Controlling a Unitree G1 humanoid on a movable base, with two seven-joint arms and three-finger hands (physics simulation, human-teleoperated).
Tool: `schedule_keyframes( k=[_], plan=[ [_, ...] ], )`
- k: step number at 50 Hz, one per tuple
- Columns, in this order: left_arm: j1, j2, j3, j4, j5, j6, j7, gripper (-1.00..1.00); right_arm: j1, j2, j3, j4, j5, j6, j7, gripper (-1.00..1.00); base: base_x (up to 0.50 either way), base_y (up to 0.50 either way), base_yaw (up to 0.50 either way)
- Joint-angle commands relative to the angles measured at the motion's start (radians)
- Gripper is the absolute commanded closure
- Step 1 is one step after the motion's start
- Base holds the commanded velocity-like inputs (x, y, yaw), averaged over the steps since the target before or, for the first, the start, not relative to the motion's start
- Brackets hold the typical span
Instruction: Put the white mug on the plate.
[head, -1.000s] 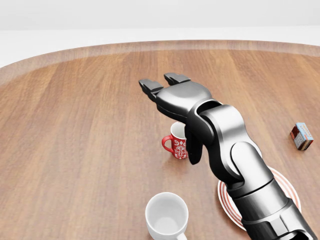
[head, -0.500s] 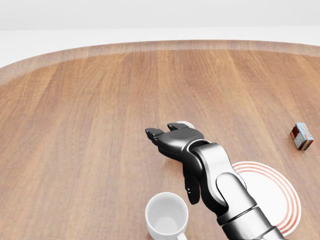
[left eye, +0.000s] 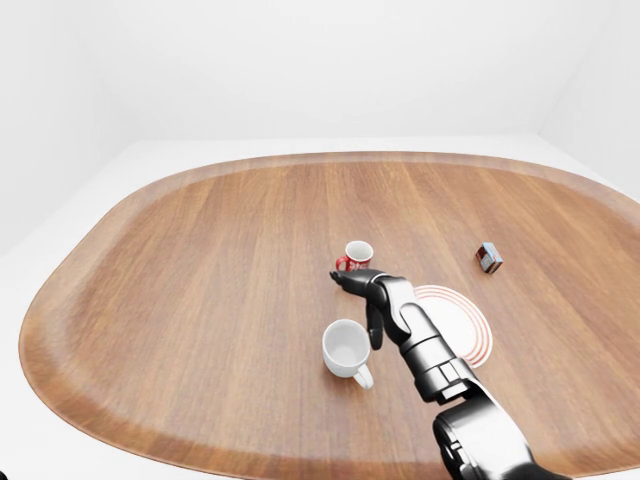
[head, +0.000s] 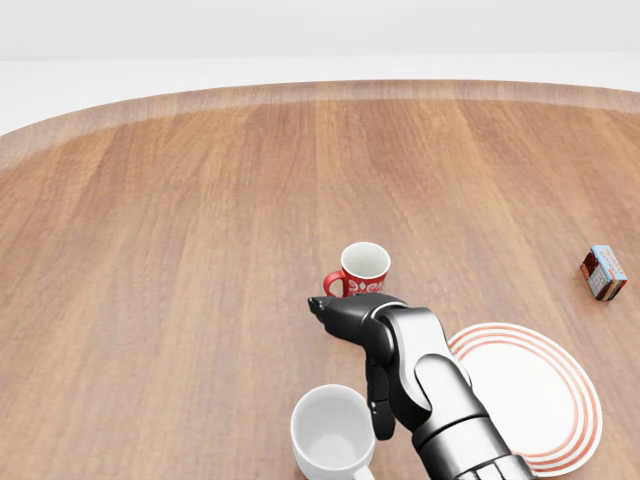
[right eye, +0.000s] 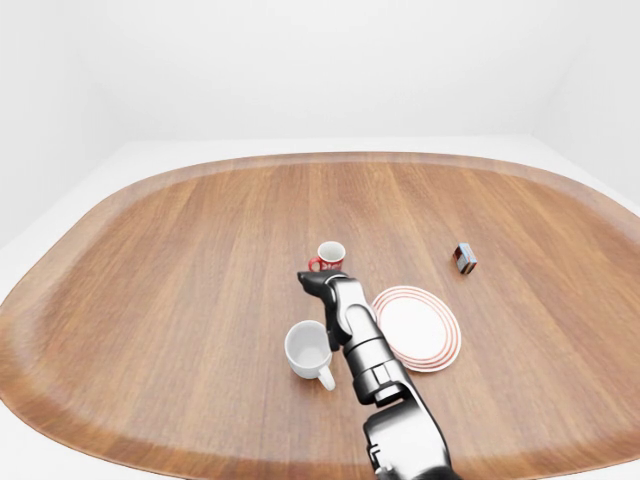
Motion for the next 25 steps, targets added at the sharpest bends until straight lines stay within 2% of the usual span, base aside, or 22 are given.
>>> schedule_keyframes(
  k=[1, 9, 25],
  plan=[
    [0.0, -0.001, 0.0, -0.001, -0.002, 0.0, 0.0, -1.0, -0.064, 0.028, -0.007, 0.125, 0.003, 0.0, 0.0, -1.0, 0.0, 0.0, 0.0],
    [0.0, 0.0, 0.0, -0.001, -0.003, 0.0, 0.002, -1.0, -0.1, 0.053, 0.004, 0.195, 0.015, 0.0, 0.0, -1.0, 0.0, 0.0, 0.0],
    [-0.002, -0.006, -0.009, 0.006, 0.009, 0.0, -0.005, -1.0, -0.111, 0.074, 0.02, 0.205, -0.009, 0.0, 0.0, -1.0, 0.0, 0.0, 0.0]
  ],
)
